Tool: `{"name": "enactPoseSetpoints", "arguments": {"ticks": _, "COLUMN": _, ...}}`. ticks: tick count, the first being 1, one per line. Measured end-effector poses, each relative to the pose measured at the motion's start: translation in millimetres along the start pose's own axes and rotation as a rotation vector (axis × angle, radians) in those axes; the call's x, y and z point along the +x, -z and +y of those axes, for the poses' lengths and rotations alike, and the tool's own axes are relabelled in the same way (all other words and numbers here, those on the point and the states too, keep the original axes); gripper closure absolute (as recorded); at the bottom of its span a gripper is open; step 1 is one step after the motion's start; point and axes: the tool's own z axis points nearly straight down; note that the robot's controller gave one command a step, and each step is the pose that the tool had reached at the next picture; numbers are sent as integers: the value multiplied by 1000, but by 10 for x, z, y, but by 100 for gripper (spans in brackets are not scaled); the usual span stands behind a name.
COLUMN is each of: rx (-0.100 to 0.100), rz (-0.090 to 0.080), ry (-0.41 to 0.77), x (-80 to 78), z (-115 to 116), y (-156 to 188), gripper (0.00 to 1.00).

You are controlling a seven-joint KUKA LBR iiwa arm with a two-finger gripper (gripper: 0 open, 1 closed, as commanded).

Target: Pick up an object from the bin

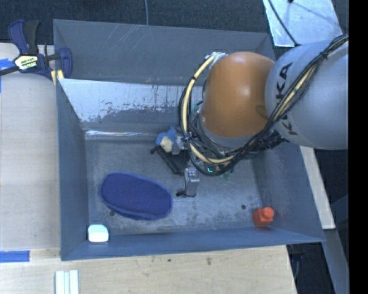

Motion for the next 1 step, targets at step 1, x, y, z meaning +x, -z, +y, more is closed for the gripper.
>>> {"name": "enactPoseSetpoints", "arguments": {"ticks": 1, "rx": -1, "rz": -8, "ry": -170, "x": 375, "z": 647, "y": -1104, "gripper": 0}}
